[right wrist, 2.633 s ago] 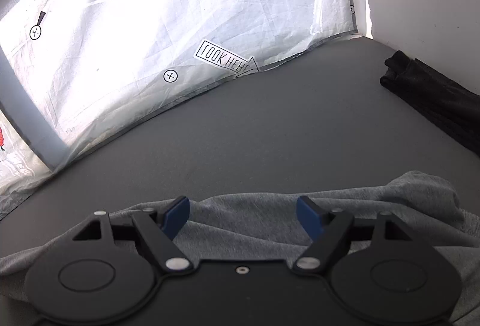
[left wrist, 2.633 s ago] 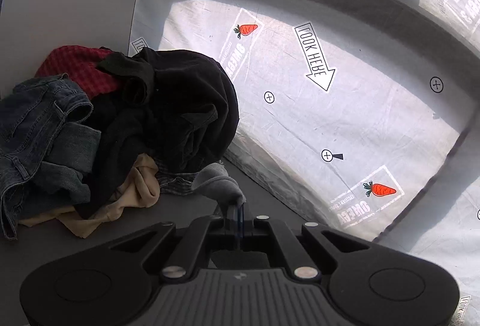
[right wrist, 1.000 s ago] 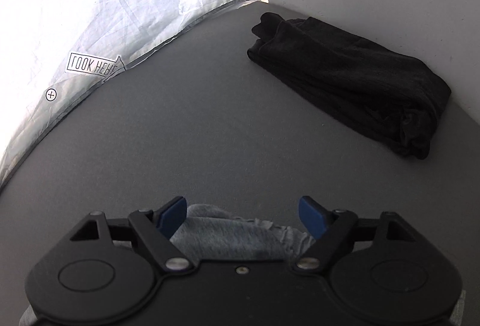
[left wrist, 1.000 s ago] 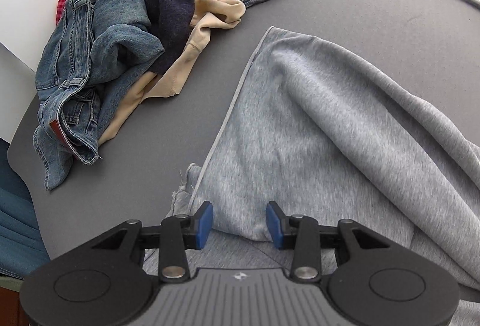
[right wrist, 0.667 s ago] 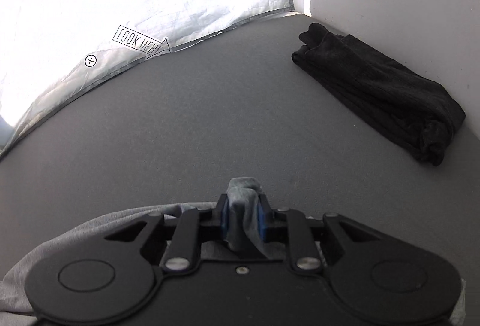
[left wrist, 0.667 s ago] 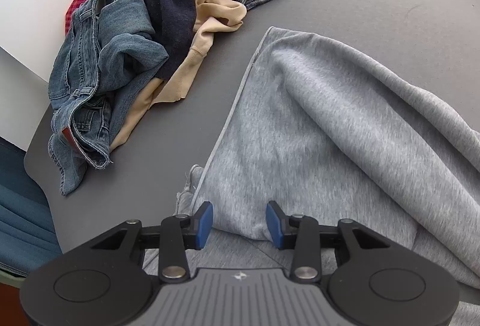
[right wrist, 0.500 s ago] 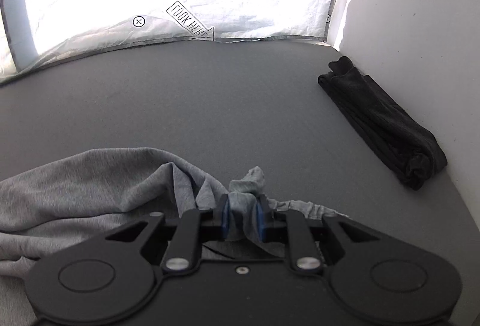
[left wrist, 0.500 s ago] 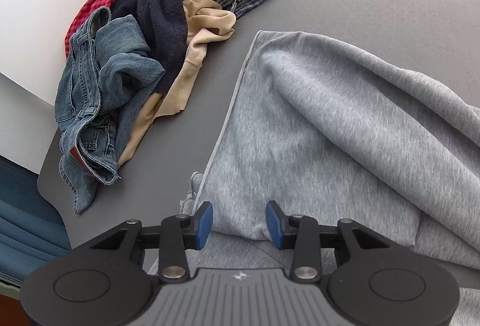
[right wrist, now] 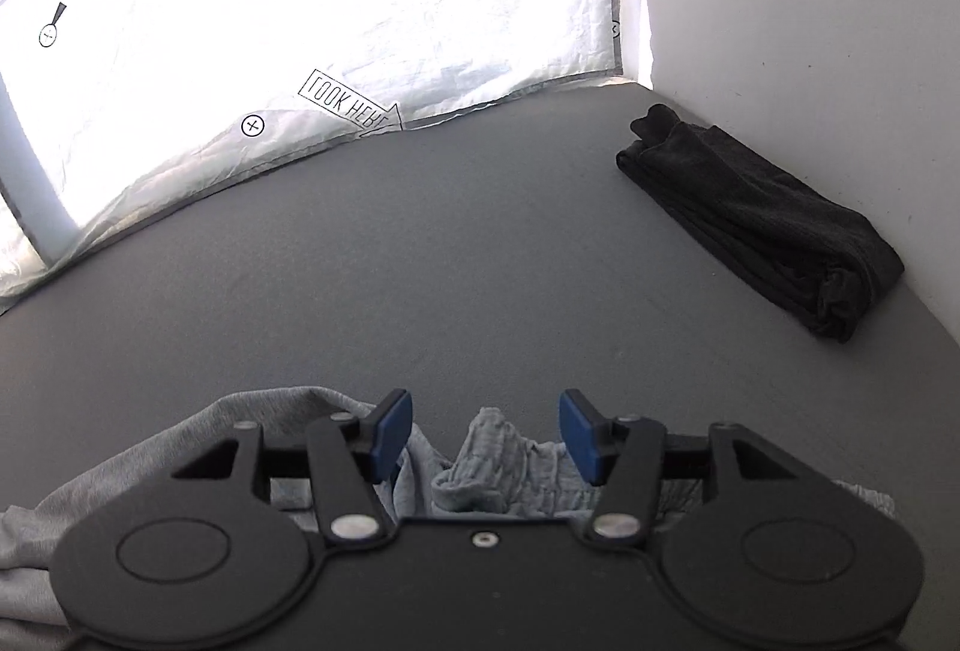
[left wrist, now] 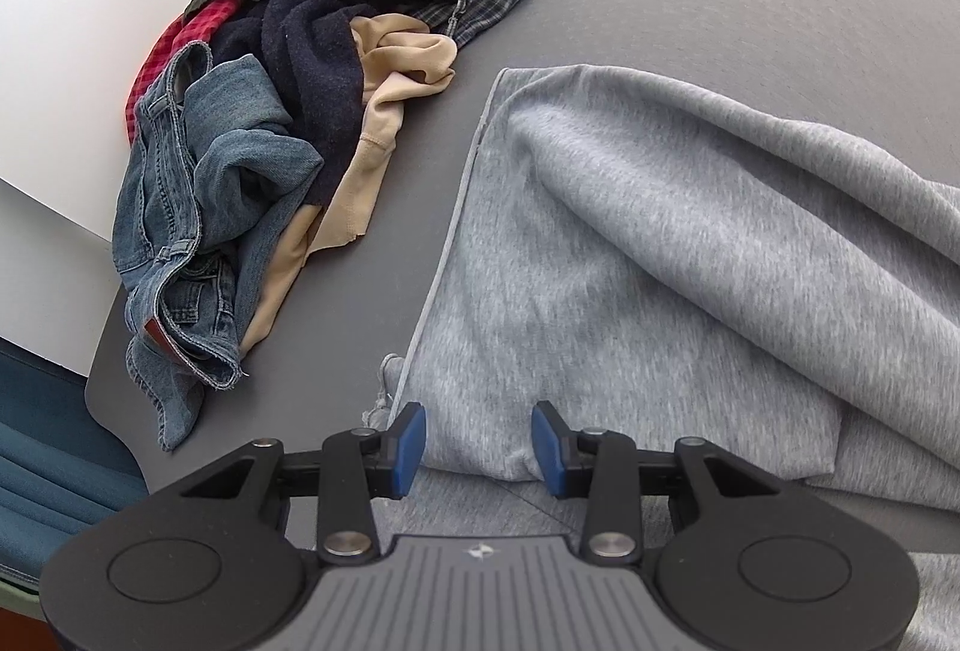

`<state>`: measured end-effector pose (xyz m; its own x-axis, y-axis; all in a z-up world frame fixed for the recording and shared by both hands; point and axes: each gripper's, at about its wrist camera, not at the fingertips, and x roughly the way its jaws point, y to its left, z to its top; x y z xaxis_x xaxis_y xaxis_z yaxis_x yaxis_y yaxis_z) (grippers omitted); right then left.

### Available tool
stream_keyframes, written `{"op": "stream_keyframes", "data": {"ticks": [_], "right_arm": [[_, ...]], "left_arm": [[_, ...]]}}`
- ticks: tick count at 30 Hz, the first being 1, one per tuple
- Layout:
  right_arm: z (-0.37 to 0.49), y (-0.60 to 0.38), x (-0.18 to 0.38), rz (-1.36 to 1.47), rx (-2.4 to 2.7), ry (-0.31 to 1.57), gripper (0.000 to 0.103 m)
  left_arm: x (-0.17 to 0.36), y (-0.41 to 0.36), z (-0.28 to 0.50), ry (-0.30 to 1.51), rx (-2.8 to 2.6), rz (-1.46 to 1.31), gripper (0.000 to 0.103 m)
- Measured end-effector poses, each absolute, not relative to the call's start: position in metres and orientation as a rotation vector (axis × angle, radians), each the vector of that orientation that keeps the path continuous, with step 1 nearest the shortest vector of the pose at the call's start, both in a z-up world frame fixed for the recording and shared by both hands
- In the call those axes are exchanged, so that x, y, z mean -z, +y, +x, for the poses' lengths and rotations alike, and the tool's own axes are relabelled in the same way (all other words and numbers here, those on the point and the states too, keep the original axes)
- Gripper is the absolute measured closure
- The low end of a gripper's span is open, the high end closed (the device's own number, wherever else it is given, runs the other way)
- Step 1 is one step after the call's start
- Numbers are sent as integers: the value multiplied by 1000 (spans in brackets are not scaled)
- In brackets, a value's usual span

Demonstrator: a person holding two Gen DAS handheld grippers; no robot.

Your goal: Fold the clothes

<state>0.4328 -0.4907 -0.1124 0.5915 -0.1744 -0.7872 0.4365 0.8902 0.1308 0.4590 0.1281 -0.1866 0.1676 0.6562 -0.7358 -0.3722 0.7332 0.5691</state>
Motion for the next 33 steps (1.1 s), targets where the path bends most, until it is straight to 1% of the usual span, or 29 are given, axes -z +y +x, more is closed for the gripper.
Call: {"op": "stream_keyframes", "data": {"ticks": [2, 3, 5, 6, 7, 9, 14, 18, 21, 23, 24, 25, 27, 30, 33], "right_arm": [[443, -495, 121, 364, 350, 943, 48], [447, -494, 128, 352, 370, 983, 50], [452, -491, 140, 322, 414, 1051, 66], [452, -492, 146, 341, 416, 1066, 86], [451, -495, 149, 377, 418, 1054, 91], [454, -505, 144, 420, 424, 992, 93], [501, -547, 109, 280, 520, 808, 95], [538, -591, 102, 307, 620, 692, 95], [557, -595, 121, 283, 625, 764, 95], [569, -597, 134, 264, 626, 818, 93], [569, -590, 137, 238, 616, 829, 87], [568, -581, 139, 207, 603, 835, 72], [564, -566, 141, 154, 588, 834, 53], [561, -548, 142, 105, 529, 844, 53], [563, -543, 145, 104, 512, 861, 52]], "left_arm": [[186, 129, 458, 1190, -751, 270, 62], [186, 129, 458, 1188, -754, 264, 62], [186, 129, 458, 1188, -754, 268, 62], [187, 128, 458, 1190, -752, 275, 62], [187, 127, 459, 1193, -750, 282, 62], [188, 126, 461, 1200, -748, 298, 62], [188, 124, 464, 1215, -736, 322, 62], [187, 125, 463, 1218, -714, 333, 62], [182, 133, 462, 1231, -677, 298, 62], [173, 142, 461, 1233, -645, 224, 61], [166, 147, 461, 1219, -632, 182, 61], [159, 152, 462, 1198, -627, 146, 61], [148, 161, 467, 1146, -617, 85, 61], [133, 178, 484, 1074, -596, 15, 61], [131, 198, 516, 1057, -585, -23, 61]]}}
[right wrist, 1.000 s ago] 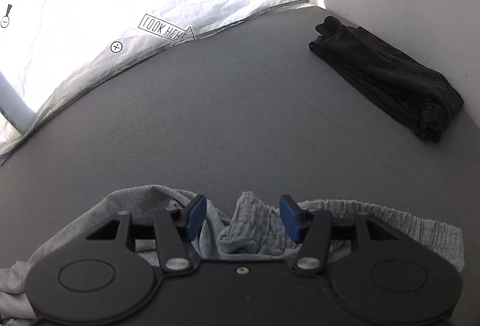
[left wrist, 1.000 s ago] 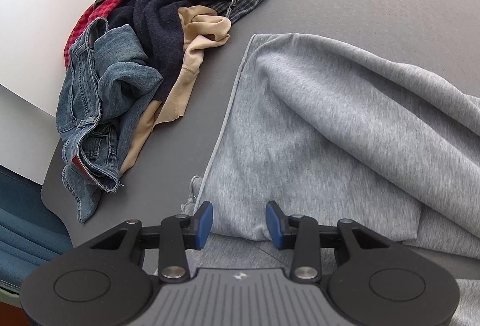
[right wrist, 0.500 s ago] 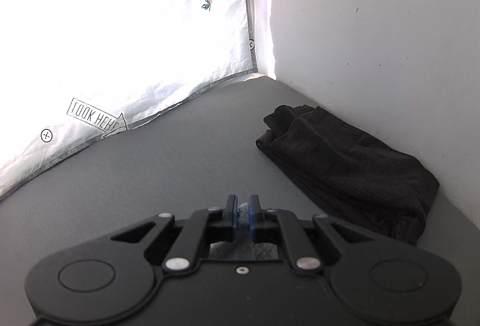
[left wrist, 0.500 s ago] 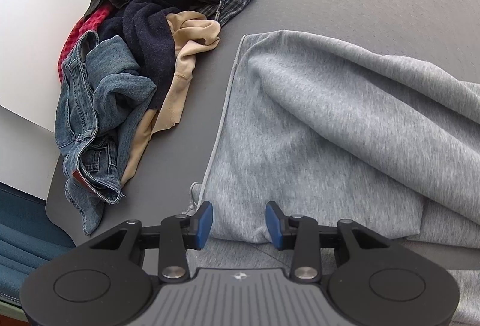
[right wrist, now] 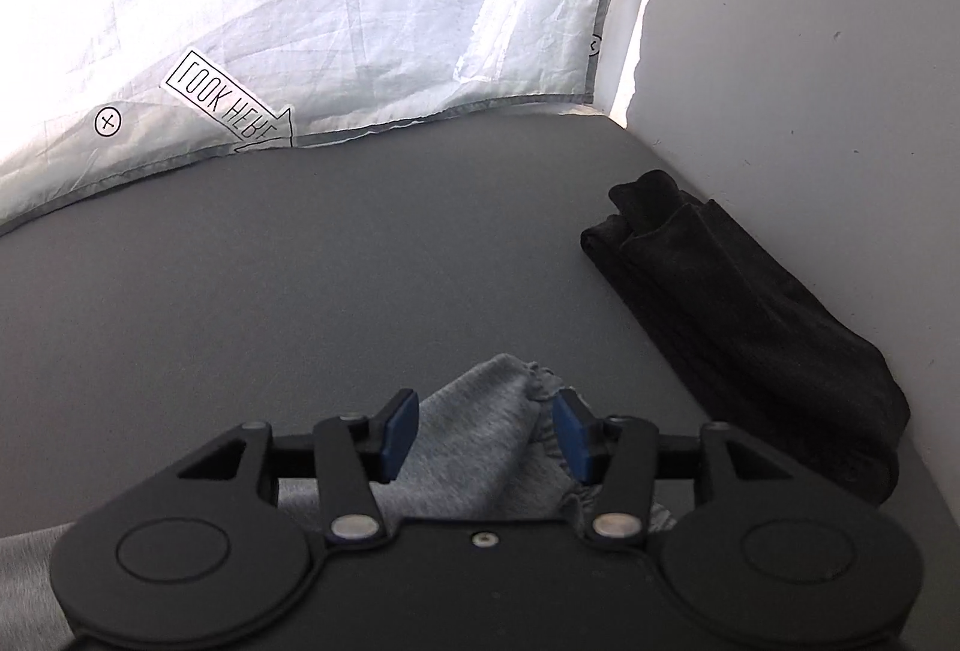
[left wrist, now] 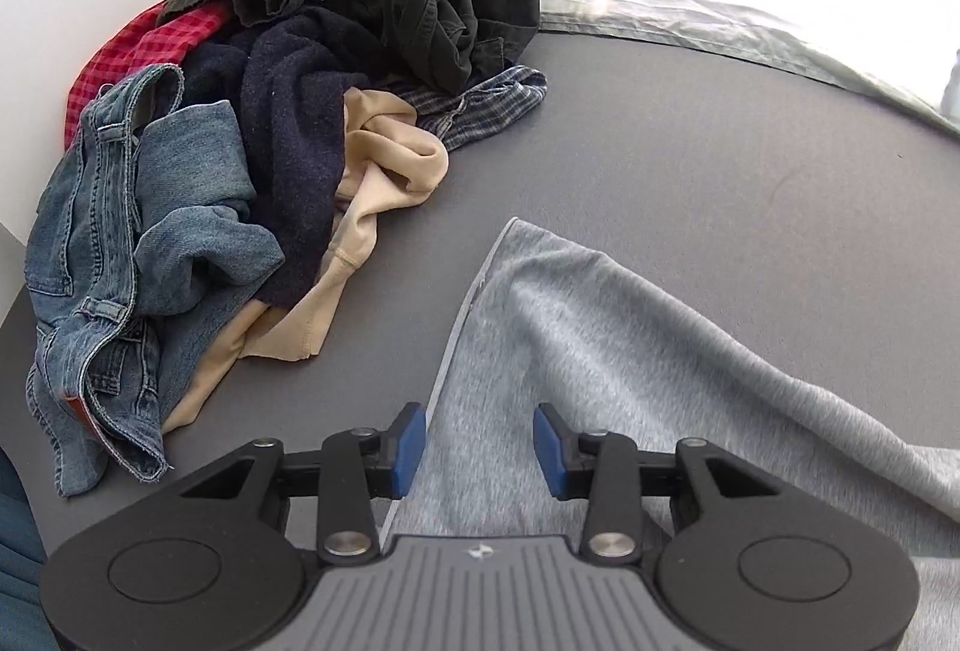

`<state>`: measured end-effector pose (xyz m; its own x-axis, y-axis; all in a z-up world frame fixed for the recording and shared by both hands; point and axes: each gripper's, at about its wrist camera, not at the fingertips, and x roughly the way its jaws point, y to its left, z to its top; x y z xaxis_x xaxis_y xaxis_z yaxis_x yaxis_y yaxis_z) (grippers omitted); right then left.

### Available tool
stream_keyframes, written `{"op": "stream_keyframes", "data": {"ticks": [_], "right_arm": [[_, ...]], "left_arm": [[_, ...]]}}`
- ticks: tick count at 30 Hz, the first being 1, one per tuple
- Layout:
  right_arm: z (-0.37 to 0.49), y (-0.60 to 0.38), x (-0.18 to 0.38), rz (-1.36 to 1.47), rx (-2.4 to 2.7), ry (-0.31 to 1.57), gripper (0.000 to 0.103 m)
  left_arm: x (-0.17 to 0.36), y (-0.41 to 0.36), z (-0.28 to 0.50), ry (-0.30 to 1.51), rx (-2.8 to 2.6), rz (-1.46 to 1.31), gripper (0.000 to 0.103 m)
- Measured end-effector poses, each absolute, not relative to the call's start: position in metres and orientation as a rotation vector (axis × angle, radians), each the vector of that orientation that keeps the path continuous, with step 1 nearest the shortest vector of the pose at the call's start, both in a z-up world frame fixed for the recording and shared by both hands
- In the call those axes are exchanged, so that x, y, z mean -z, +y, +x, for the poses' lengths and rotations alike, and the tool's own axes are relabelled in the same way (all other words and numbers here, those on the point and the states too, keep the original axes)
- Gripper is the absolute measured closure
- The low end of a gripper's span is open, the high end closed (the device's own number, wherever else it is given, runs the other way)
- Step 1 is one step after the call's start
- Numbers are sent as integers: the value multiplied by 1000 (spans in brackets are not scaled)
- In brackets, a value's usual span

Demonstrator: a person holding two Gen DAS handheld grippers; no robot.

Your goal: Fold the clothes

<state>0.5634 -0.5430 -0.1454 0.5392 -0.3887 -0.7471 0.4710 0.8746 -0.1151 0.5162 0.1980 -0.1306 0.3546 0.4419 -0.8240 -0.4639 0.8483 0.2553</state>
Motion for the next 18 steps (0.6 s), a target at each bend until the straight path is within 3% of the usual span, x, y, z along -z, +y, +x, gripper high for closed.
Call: {"op": "stream_keyframes", "data": {"ticks": [2, 9, 18], "right_arm": [[565, -546, 147, 149, 515, 870, 51], [574, -591, 151, 554, 605, 874, 43], [600, -594, 170, 518, 661, 1028, 40]], "left_arm": [[134, 211, 537, 1068, -559, -87, 53], [152, 249, 591, 1135, -594, -320, 47], [173, 242, 626, 1209, -638, -290, 37]]}}
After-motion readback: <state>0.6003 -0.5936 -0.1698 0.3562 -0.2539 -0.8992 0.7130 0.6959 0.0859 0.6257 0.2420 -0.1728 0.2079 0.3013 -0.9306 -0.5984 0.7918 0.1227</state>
